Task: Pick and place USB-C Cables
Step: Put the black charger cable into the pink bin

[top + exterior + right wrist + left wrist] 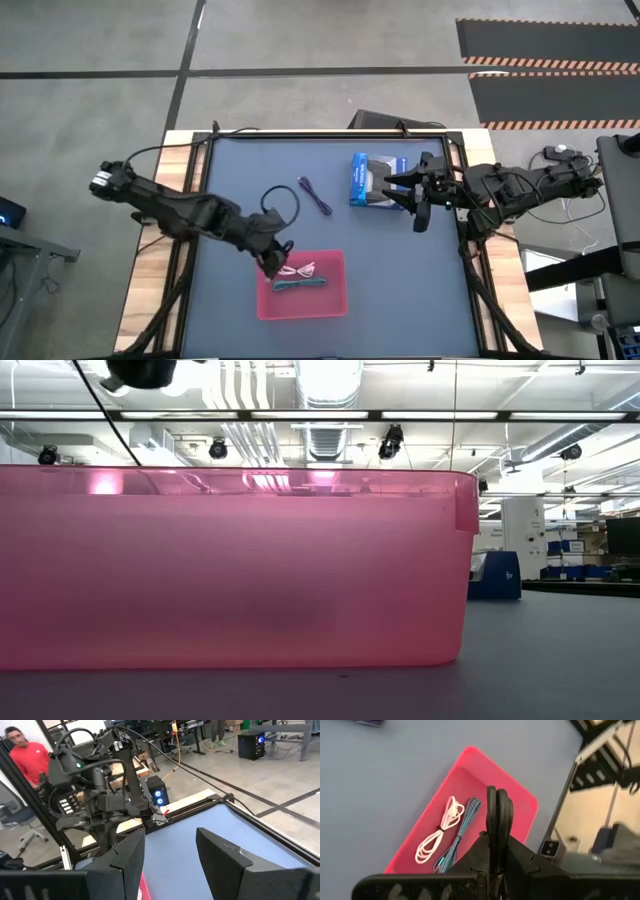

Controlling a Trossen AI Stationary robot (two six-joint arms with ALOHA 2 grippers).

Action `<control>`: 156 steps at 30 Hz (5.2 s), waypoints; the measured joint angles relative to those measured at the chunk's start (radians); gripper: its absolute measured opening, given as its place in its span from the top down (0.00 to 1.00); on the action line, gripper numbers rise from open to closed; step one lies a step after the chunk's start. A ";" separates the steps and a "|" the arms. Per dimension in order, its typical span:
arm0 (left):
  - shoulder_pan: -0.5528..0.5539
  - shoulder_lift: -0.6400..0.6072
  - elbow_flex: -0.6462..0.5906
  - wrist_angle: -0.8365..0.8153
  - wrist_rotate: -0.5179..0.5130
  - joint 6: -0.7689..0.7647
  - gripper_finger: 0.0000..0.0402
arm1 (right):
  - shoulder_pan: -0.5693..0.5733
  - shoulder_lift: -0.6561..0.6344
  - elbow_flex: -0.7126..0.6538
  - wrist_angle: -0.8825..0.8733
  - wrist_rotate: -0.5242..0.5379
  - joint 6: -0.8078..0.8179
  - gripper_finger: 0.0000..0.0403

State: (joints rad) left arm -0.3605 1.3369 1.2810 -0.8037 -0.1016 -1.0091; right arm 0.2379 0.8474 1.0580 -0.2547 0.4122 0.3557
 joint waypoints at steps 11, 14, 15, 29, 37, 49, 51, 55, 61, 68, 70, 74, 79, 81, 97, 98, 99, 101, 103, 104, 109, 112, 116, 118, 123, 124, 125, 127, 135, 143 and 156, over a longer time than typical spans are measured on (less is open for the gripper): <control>0.088 0.163 0.007 0.095 0.245 0.204 0.97 | 0.000 0.000 0.000 -0.007 0.000 -0.025 0.58; 0.091 0.204 0.030 0.095 0.323 0.223 0.97 | 0.000 0.001 0.000 -0.010 0.000 -0.026 0.58; 0.093 0.215 0.039 0.097 0.338 0.235 0.97 | 0.000 0.001 0.000 -0.011 0.000 -0.027 0.58; 0.122 0.262 0.063 0.097 0.359 0.348 0.97 | 0.000 0.001 -0.005 -0.039 0.000 -0.026 0.58; 0.133 0.323 0.051 0.096 0.359 0.494 0.97 | 0.000 0.001 -0.007 -0.039 0.008 -0.002 0.58; 0.135 0.356 0.033 0.098 0.362 0.631 0.97 | 0.002 0.001 -0.007 -0.083 -0.032 0.130 0.58; 0.139 0.356 0.029 0.099 0.363 0.625 0.97 | 0.002 0.001 -0.007 -0.104 -0.046 0.133 0.58; 0.137 0.356 0.027 0.095 0.405 0.592 0.97 | 0.002 0.001 -0.007 -0.124 -0.046 0.144 0.58; 0.119 0.355 0.027 0.089 0.463 0.519 0.97 | 0.002 0.000 -0.007 -0.135 -0.046 0.140 0.58; 0.110 0.355 0.027 0.090 0.462 0.518 0.97 | 0.002 0.005 -0.007 -0.133 -0.019 0.134 0.58; 0.110 0.361 0.026 0.100 0.459 0.535 0.97 | 0.002 0.005 -0.007 -0.133 -0.019 0.134 0.58; 0.110 0.406 0.025 0.152 0.454 0.577 0.97 | 0.002 0.005 -0.007 -0.130 -0.019 0.156 0.58; 0.110 0.445 0.025 0.209 0.494 0.608 0.97 | 0.002 0.005 -0.007 -0.130 -0.021 0.158 0.58; 0.110 0.445 0.025 0.205 0.495 0.631 0.97 | 0.002 0.005 -0.007 -0.130 -0.021 0.151 0.58; 0.112 0.467 0.021 0.190 0.460 0.652 0.97 | 0.002 0.013 -0.006 -0.130 -0.028 0.206 0.58; 0.112 0.467 0.021 0.190 0.454 0.653 0.97 | 0.002 0.013 -0.006 -0.130 -0.028 0.210 0.58; 0.112 0.467 0.021 0.191 0.444 0.654 0.97 | 0.002 0.013 -0.006 -0.131 -0.028 0.211 0.58; 0.112 0.469 0.021 0.190 0.426 0.657 0.97 | 0.002 0.013 -0.006 -0.133 -0.028 0.211 0.58; 0.112 0.474 0.021 0.185 0.421 0.656 0.97 | 0.002 0.013 -0.006 -0.133 -0.028 0.220 0.58; 0.112 0.474 0.020 0.178 0.419 0.654 0.97 | 0.002 0.013 -0.006 -0.133 -0.028 0.224 0.58; 0.112 0.473 0.020 0.154 0.418 0.650 0.97 | 0.002 0.013 -0.006 -0.134 -0.028 0.229 0.58; 0.112 0.471 0.020 0.157 0.418 0.652 0.97 | 0.002 0.013 -0.006 -0.135 -0.028 0.229 0.58; 0.112 0.472 0.020 0.157 0.418 0.653 0.97 | 0.002 0.013 -0.006 -0.136 -0.028 0.228 0.58; 0.112 0.472 0.020 0.158 0.418 0.654 0.97 | 0.002 0.013 -0.006 -0.137 -0.028 0.229 0.58; 0.112 0.468 0.020 0.158 0.420 0.651 0.97 | 0.002 0.013 -0.006 -0.137 -0.028 0.254 0.58; 0.112 0.467 0.020 0.158 0.426 0.650 0.97 | 0.002 0.013 -0.006 -0.137 -0.028 0.259 0.58; 0.111 0.465 0.020 0.158 0.434 0.649 0.97 | 0.002 0.013 -0.006 -0.137 -0.028 0.263 0.58; 0.110 0.465 0.020 0.158 0.444 0.649 0.97 | 0.002 0.013 -0.007 -0.138 -0.028 0.274 0.58; 0.110 0.465 0.020 0.158 0.446 0.650 0.97 | 0.002 0.013 -0.006 -0.138 -0.050 0.291 0.58; 0.110 0.475 0.021 0.162 0.446 0.650 0.97 | 0.002 0.013 -0.006 -0.165 -0.050 0.289 0.58; 0.079 0.480 0.021 0.167 0.462 0.649 0.97 | 0.002 0.013 -0.006 -0.162 -0.053 0.288 0.58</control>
State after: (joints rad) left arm -0.2810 1.8172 1.3022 -0.6365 0.3607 -0.3596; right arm 0.2398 0.8604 1.0523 -0.4164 0.3588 0.6441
